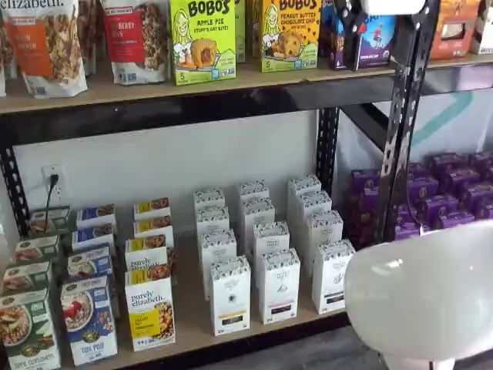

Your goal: Pick up the white box with a green strip in the middle, on the bottom shelf, the sixth box from the left

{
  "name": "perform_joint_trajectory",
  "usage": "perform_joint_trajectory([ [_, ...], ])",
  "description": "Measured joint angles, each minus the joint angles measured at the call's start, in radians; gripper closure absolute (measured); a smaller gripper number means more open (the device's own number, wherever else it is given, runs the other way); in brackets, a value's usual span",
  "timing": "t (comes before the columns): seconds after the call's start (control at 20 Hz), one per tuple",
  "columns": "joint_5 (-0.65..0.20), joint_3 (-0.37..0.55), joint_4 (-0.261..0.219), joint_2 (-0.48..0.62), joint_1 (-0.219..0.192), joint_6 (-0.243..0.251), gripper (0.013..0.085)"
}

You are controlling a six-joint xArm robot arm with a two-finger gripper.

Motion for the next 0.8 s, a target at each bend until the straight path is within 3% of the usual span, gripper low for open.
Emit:
perform_joint_trajectory([
  [0.15,-0.007,0.004,0.045,-0.005,-0.043,-0.023,0.0130],
  [0.3,-0.014,0.006,0.050,-0.007,-0.050,-0.029,0.0130],
  [0.55,-0.046,0.040,0.015,-0.016,-0.019,-0.016,0.0130],
  [0.8,-0.131,0.141,-0.015,-0.044,-0.006,-0.013,0.0130],
])
